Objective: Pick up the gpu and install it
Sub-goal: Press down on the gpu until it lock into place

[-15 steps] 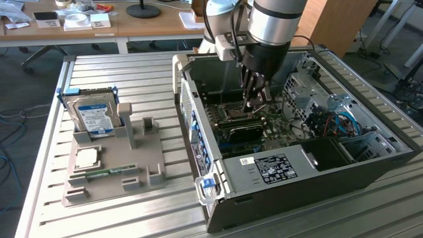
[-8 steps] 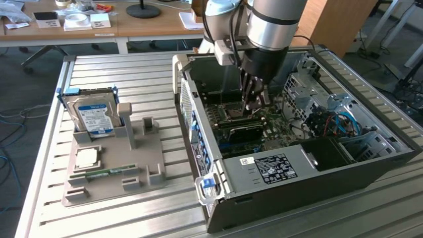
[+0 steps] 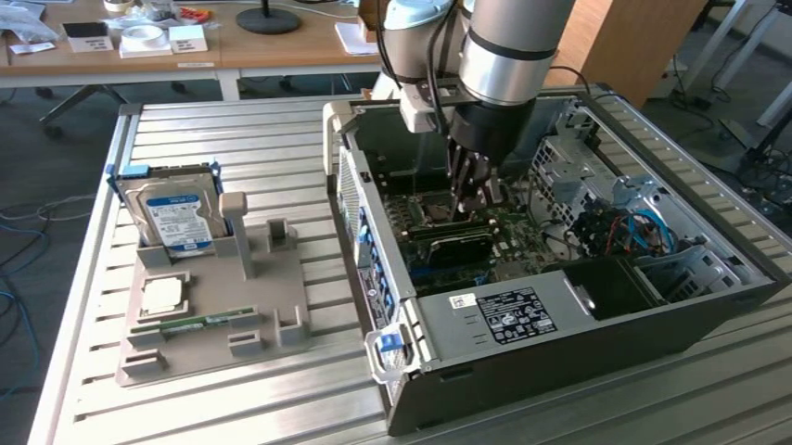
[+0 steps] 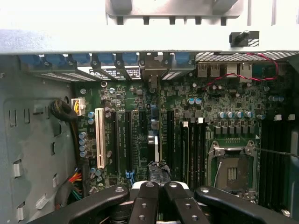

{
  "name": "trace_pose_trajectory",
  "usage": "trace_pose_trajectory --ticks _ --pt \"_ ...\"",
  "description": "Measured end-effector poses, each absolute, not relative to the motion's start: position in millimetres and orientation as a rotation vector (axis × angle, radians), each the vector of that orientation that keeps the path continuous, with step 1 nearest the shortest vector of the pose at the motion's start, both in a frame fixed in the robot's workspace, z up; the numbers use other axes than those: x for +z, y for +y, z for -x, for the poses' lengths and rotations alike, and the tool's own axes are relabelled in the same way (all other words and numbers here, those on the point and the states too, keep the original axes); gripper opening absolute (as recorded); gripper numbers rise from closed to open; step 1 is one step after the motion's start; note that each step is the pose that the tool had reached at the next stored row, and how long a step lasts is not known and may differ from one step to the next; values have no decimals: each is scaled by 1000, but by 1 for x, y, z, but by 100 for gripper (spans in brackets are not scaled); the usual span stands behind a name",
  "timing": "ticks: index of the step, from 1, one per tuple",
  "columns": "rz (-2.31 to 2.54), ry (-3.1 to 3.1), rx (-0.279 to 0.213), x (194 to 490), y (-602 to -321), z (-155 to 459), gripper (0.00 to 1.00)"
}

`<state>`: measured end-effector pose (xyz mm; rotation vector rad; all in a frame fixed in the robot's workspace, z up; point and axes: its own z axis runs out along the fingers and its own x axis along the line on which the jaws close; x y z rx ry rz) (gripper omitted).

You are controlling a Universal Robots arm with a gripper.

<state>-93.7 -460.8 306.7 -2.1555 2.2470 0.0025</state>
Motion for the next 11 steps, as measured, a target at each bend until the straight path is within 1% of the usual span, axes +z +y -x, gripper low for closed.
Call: trace_pose_trajectory --ticks 11 --pt "2155 2247 3 303 -457 94 11"
